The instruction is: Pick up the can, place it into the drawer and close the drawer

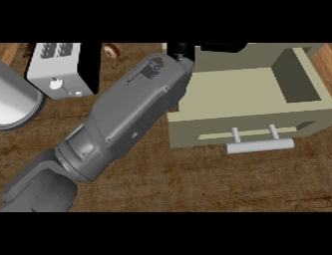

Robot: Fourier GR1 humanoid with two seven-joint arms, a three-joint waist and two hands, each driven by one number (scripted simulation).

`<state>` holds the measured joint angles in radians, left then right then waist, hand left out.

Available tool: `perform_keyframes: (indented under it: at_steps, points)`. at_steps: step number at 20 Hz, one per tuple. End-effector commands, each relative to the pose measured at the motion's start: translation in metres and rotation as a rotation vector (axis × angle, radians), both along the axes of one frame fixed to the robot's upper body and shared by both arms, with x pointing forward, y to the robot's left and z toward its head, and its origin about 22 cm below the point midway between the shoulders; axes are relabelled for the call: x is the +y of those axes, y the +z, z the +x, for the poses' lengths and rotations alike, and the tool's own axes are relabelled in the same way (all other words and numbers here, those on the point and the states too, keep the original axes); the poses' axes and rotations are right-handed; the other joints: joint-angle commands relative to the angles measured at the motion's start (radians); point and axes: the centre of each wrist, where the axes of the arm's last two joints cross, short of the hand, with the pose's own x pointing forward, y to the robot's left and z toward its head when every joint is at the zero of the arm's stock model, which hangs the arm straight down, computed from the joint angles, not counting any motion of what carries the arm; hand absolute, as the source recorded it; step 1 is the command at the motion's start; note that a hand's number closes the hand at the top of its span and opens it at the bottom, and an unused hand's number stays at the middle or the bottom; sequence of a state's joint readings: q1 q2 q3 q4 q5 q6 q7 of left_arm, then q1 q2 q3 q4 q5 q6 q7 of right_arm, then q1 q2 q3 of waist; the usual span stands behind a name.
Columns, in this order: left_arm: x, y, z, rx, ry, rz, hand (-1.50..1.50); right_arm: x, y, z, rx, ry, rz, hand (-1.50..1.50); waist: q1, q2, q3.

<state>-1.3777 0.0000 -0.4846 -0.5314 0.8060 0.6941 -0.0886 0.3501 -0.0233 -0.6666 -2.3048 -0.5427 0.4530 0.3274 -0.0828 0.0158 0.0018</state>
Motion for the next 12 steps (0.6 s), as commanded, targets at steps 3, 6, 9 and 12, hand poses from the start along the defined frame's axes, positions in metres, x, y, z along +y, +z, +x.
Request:
perform_keyframes:
  at_steps: [3, 6, 9, 12]
  points:
    - [0.004, -0.014, 0.004, 0.007, 0.038, 0.046, -1.5, 0.004, 0.002, 0.008, -0.023, 0.006, 0.003, -1.5, -0.005, 0.005, 0.0]
    - [0.003, -0.018, 0.003, 0.03, 0.074, 0.06, -1.5, 0.003, 0.0, -0.005, -0.012, 0.007, 0.002, -1.5, -0.016, 0.001, 0.0]
    - [0.007, -0.024, 0.005, 0.006, 0.111, 0.052, -1.5, 0.001, -0.004, 0.0, -0.004, 0.023, -0.002, -1.5, -0.031, 0.009, 0.001]
    - [-0.001, -0.008, 0.004, 0.015, 0.101, 0.052, -1.5, -0.009, 0.002, 0.01, -0.017, -0.026, -0.011, -1.5, 0.007, 0.0, 0.0]
